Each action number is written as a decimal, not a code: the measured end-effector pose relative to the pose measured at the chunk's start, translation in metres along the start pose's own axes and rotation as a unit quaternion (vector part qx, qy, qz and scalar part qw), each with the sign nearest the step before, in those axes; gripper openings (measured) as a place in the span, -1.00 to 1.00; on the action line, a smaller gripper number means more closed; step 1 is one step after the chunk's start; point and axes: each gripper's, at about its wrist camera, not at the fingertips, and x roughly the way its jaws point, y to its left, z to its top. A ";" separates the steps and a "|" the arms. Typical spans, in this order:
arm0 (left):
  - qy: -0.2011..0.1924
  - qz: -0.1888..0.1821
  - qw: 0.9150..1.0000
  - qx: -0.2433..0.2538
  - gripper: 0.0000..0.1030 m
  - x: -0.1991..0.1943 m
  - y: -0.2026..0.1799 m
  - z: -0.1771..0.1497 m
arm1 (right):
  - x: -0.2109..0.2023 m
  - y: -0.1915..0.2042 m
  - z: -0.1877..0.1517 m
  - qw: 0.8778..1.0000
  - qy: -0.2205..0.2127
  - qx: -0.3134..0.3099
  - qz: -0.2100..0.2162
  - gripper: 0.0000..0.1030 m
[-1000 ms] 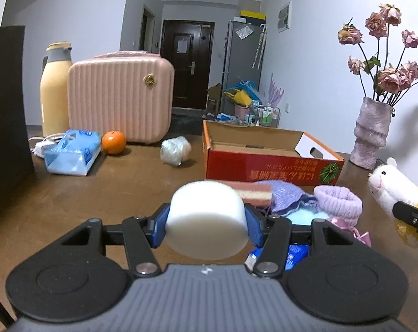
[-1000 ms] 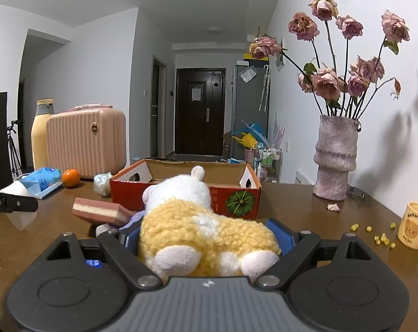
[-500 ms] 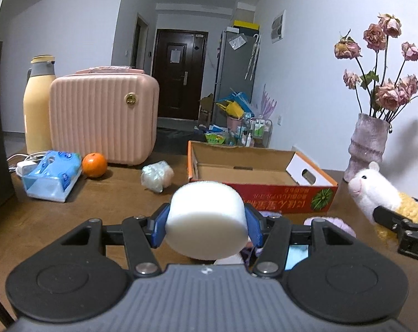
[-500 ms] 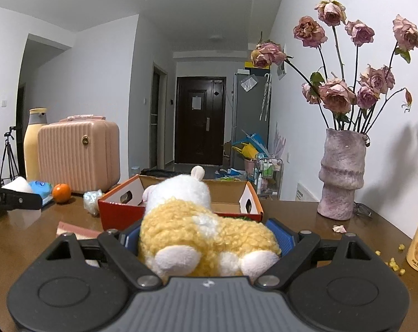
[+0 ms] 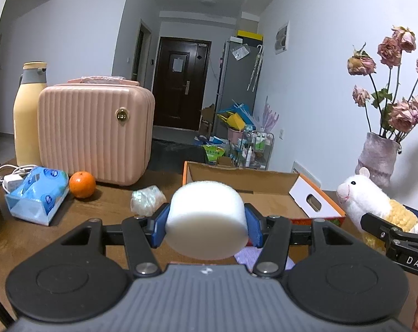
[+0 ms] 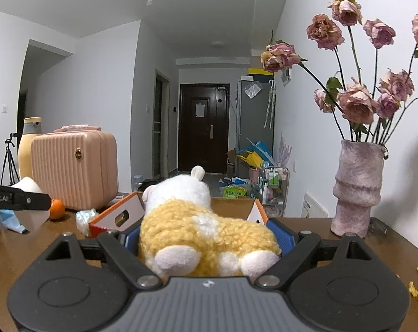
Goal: Organize soft objects
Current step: 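Carry the sponge and lamb toward the cardboard box with both tools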
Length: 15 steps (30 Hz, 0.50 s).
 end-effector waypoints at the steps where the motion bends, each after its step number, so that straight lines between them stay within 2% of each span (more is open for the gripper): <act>1: -0.001 0.001 1.000 0.000 0.11 0.003 -0.001 0.002 | 0.004 0.000 0.002 1.000 -0.001 0.001 0.000 0.73; 9: -0.019 0.000 1.000 0.006 0.11 0.031 -0.006 0.020 | 0.033 -0.002 0.013 1.000 -0.009 0.000 0.003 0.73; 15: -0.018 0.000 1.000 0.012 0.11 0.055 -0.011 0.027 | 0.057 -0.003 0.019 1.000 -0.004 -0.003 0.004 0.73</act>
